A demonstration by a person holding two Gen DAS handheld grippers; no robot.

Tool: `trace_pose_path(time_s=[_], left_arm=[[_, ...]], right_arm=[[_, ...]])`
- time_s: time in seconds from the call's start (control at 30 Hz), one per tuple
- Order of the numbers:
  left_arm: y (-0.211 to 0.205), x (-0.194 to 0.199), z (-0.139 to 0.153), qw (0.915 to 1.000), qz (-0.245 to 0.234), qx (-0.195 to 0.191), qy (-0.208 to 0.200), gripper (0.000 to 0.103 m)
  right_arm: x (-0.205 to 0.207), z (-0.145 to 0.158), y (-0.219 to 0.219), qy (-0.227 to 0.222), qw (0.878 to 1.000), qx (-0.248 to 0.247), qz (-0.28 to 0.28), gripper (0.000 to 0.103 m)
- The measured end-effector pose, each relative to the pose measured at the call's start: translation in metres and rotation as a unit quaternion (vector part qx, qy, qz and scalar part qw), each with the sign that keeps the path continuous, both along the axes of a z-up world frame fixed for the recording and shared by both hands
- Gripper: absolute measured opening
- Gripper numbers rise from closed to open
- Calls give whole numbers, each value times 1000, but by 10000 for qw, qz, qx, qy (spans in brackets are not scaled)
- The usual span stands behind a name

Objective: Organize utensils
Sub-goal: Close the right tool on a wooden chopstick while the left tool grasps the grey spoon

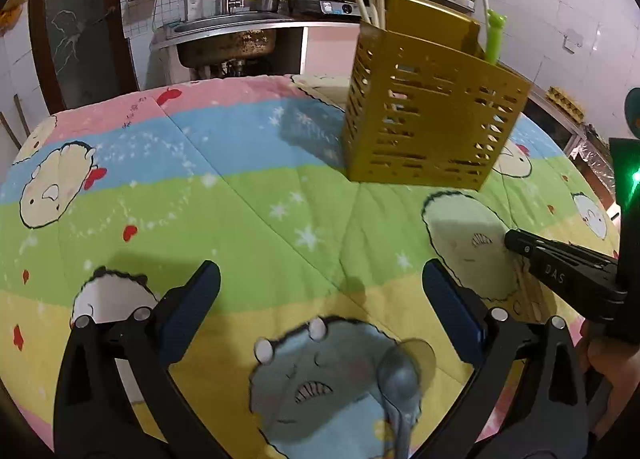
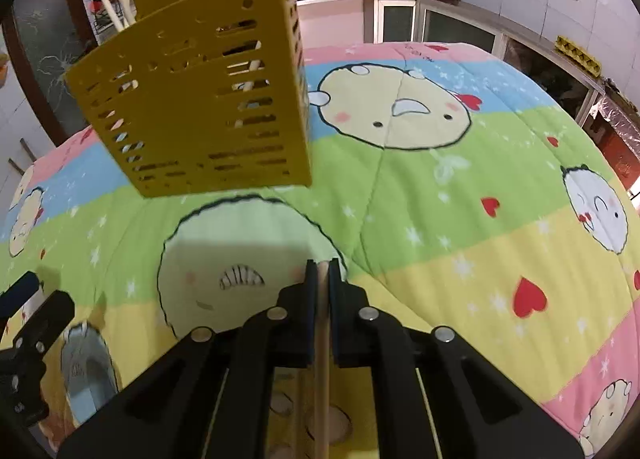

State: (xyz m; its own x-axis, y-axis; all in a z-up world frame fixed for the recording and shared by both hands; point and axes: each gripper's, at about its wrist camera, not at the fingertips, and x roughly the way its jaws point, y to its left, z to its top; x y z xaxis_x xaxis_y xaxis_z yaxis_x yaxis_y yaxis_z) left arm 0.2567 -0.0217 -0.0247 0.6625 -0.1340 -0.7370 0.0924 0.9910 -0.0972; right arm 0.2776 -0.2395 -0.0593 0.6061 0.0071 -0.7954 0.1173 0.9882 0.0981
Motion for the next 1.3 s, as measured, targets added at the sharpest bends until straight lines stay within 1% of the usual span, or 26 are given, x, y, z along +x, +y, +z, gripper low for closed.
trace_pose_path(time_s=[0.13, 0.27, 0.37, 0.5, 0.57, 0.6, 0.67, 0.7, 0.77, 0.9, 1.0, 1.07, 1.13, 1.17, 1.3], left_arm=[[-9, -11, -4, 9999, -114, 86, 3, 98], [-20, -19, -13, 9993, -225, 290, 87, 98], [-24, -25, -20, 9991, -311, 253, 164, 98], [-26, -35, -18, 9989, -329, 320, 19, 96], [-26, -37, -19, 9991, -327, 272, 53, 89], [-26, -37, -20, 9990, -357, 209, 147, 86], [-29, -36, -26, 9983, -455, 108, 359, 72], [-32, -36, -29, 9978, -505, 160, 398, 71], [-37, -38, -30, 9976, -527, 337, 304, 71], [-37, -36, -31, 9977, -532, 296, 290, 66], [-38, -34, -30, 9976, -563, 283, 284, 58], [-39, -33, -29, 9976, -573, 288, 268, 47], [-40, -32, -29, 9975, -585, 294, 253, 41], [-40, -32, -28, 9975, -605, 279, 242, 35], [-42, -33, -25, 9973, -692, 217, 136, 34]], right_arm=[[-18, 0, -7, -80, 9999, -55, 35, 6], [-33, -4, -13, -199, 9997, -119, 23, 6], [-43, -3, -14, -322, 9994, -133, -5, 6], [-47, -1, -16, -455, 9989, -139, -38, 6], [-47, -1, -18, -461, 9989, -110, -49, 6], [-47, -1, -18, -461, 9989, -115, -58, 6], [-46, -2, -18, -435, 9988, -198, -57, 6], [-46, -3, -18, -420, 9989, -195, -53, 6], [-45, -4, -19, -416, 9990, -175, -55, 6], [-45, -3, -18, -414, 9990, -188, -45, 6], [-46, -3, -16, -414, 9989, -233, -37, 6], [-46, -3, -16, -418, 9988, -256, -38, 6], [-46, -3, -15, -410, 9988, -267, -39, 6], [-46, -3, -15, -407, 9988, -268, -38, 6], [-46, -3, -15, -402, 9988, -284, -37, 6]])
